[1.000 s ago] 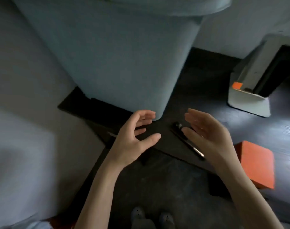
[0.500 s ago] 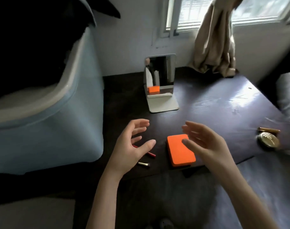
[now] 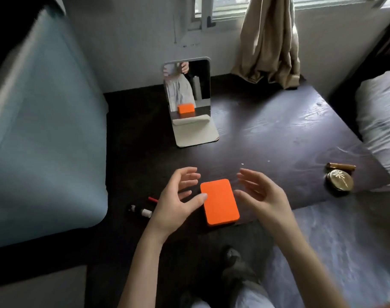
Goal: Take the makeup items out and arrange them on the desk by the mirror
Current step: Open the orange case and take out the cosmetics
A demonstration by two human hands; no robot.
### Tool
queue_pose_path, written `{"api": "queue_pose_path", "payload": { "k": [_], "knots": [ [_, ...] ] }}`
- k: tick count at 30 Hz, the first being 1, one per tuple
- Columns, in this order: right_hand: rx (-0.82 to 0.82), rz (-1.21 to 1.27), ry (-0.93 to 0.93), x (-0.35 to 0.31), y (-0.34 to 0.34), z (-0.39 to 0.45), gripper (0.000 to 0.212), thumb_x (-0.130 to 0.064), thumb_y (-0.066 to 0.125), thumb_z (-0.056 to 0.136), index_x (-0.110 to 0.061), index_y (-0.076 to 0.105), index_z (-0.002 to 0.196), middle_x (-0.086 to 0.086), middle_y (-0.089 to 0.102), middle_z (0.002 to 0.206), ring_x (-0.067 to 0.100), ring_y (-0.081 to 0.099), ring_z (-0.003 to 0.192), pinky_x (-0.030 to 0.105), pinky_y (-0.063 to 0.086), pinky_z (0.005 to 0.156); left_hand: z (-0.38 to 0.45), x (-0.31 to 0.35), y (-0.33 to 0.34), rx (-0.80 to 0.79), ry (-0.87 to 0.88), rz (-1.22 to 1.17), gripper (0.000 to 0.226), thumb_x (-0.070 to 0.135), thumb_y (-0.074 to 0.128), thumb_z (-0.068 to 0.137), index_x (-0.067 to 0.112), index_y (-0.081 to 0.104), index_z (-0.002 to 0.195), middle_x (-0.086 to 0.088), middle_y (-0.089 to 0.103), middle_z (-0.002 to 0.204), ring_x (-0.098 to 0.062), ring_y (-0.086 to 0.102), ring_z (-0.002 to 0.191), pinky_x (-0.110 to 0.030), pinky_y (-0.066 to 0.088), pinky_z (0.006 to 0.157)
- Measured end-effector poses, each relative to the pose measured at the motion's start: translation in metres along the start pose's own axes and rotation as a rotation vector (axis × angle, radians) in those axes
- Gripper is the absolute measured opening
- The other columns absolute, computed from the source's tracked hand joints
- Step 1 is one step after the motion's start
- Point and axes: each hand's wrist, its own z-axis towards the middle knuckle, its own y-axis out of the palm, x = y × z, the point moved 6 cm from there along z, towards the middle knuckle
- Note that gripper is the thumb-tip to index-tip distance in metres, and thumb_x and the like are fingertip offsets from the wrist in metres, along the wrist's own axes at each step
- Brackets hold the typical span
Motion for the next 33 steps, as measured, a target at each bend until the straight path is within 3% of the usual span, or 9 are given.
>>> {"api": "queue_pose_path", "payload": {
  "k": [3, 7, 13, 17, 21, 26, 31, 33],
  "knots": [
    [-0.082, -0.056, 0.053, 0.026, 0.0, 0.023, 0.044, -0.01, 0.075, 0.077, -0.038, 0.058, 0.107, -0.011, 0.065, 0.111, 0.0, 0.06, 0.106, 0.017, 0.045, 0.093, 0.01, -0.023, 0.014, 0.049, -0.097, -0.038, 0.048, 0.012, 0.07, 0.081, 0.036, 0.048, 0.117, 0.013, 0.057, 0.119, -0.001, 0.053, 0.114, -0.025, 0.045, 0.097],
    [-0.158, -0.123, 0.116, 0.06, 0.001, 0.051, 0.046, -0.011, 0.074, 0.077, -0.033, 0.056, 0.113, -0.012, 0.062, 0.11, -0.004, 0.057, 0.102, 0.009, 0.044, 0.085, 0.019, -0.052, 0.035, 0.103, -0.231, -0.054, 0.051, 0.011, 0.07, 0.081, 0.034, 0.046, 0.119, 0.012, 0.056, 0.12, -0.002, 0.052, 0.115, -0.023, 0.044, 0.096],
    [-0.314, -0.242, 0.196, 0.097, 0.006, 0.072, 0.055, -0.012, 0.075, 0.077, -0.018, 0.054, 0.127, -0.003, 0.06, 0.124, 0.01, 0.057, 0.113, 0.025, 0.045, 0.097, 0.022, -0.084, 0.06, 0.206, -0.375, -0.105, 0.058, 0.009, 0.071, 0.079, 0.027, 0.041, 0.126, 0.006, 0.053, 0.125, -0.007, 0.051, 0.116, -0.026, 0.043, 0.095],
    [-0.324, -0.297, 0.23, 0.11, 0.01, 0.079, 0.055, -0.011, 0.073, 0.077, -0.018, 0.054, 0.127, -0.003, 0.059, 0.124, 0.01, 0.056, 0.113, 0.021, 0.042, 0.094, 0.031, -0.102, 0.067, 0.167, -0.419, 0.066, 0.065, 0.017, 0.073, 0.078, 0.029, 0.037, 0.131, 0.009, 0.043, 0.129, -0.006, 0.045, 0.117, -0.024, 0.038, 0.093],
    [-0.311, -0.33, 0.3, 0.121, 0.017, 0.086, 0.059, -0.007, 0.071, 0.077, -0.015, 0.051, 0.132, 0.0, 0.059, 0.126, 0.01, 0.055, 0.113, 0.022, 0.042, 0.094, 0.042, -0.115, 0.07, 0.086, -0.425, 0.179, 0.071, 0.019, 0.072, 0.078, 0.022, 0.034, 0.138, 0.002, 0.033, 0.14, -0.013, 0.04, 0.126, -0.032, 0.039, 0.101],
    [-0.338, -0.393, 0.408, 0.133, 0.029, 0.086, 0.072, -0.011, 0.071, 0.078, -0.012, 0.037, 0.142, 0.007, 0.052, 0.136, 0.018, 0.051, 0.122, 0.035, 0.04, 0.104, 0.05, -0.121, 0.078, -0.032, -0.402, 0.309, 0.078, 0.021, 0.069, 0.079, 0.017, 0.028, 0.145, 0.002, 0.021, 0.151, -0.016, 0.03, 0.137, -0.033, 0.032, 0.11],
    [-0.454, -0.435, 0.581, 0.147, 0.04, 0.081, 0.087, -0.019, 0.07, 0.082, -0.008, 0.016, 0.149, 0.008, 0.038, 0.148, 0.022, 0.038, 0.134, 0.029, 0.036, 0.104, 0.053, -0.129, 0.081, -0.048, -0.442, 0.278, 0.079, 0.022, 0.067, 0.081, 0.017, 0.025, 0.147, 0.007, 0.015, 0.154, -0.014, 0.027, 0.138, -0.039, 0.037, 0.108],
    [-0.442, -0.398, 0.604, 0.15, 0.039, 0.08, 0.087, -0.019, 0.071, 0.081, -0.01, 0.017, 0.149, 0.007, 0.039, 0.147, 0.022, 0.04, 0.132, 0.037, 0.038, 0.107, 0.053, -0.128, 0.08, -0.014, -0.442, 0.253, 0.077, 0.022, 0.068, 0.081, 0.018, 0.027, 0.146, 0.008, 0.018, 0.153, -0.013, 0.028, 0.138, -0.04, 0.038, 0.108]
  ]
}}
